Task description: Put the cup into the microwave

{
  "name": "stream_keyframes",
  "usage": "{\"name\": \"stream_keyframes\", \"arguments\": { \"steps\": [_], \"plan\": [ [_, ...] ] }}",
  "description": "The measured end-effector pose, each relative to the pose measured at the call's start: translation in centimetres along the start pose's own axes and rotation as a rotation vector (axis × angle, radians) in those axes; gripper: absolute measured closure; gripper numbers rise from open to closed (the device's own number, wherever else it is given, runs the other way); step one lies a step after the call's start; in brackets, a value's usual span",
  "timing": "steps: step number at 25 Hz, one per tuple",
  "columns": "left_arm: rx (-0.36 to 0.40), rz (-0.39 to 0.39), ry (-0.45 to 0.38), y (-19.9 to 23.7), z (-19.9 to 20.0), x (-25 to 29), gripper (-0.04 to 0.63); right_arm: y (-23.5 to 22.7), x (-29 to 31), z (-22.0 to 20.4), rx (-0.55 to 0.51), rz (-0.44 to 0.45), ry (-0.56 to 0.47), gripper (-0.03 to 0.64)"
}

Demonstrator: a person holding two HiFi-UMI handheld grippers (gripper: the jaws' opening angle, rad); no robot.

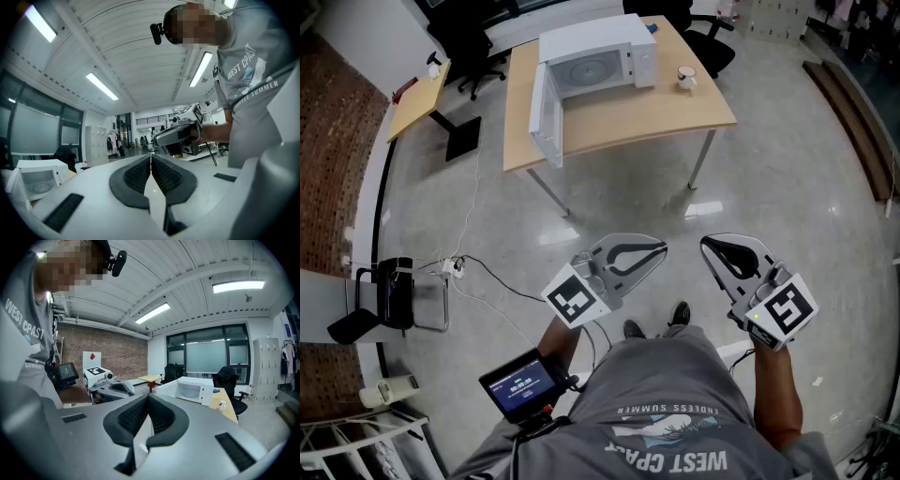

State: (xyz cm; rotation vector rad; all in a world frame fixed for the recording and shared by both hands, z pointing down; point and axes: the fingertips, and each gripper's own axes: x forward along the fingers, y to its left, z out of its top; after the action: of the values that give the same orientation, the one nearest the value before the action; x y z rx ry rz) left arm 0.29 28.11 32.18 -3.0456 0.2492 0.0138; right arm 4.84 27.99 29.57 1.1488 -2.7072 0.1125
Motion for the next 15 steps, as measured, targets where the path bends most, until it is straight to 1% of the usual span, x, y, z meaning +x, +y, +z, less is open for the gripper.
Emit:
{"name": "stream_keyframes", "arguments": {
  "steps": [2, 11, 15],
  "plan": [
    [0.001, -0.001, -0.002, 0.1, 0.0, -0.3, 0.569, 0.3, 0.2, 0.0, 0.001, 0.002, 0.015, 0.6],
    [0.026, -0.005, -0.018, 0.4, 0.4, -2.8, 0.569, 2.2, 1.3, 0.5, -0.018, -0.014, 0.001, 0.6],
    [0.03, -0.008, -0.021, 0.9, 0.6, -3.0, 0.569, 2.0, 1.7, 0.7, -0.016, -0.02, 0.006, 0.6]
  ]
}}
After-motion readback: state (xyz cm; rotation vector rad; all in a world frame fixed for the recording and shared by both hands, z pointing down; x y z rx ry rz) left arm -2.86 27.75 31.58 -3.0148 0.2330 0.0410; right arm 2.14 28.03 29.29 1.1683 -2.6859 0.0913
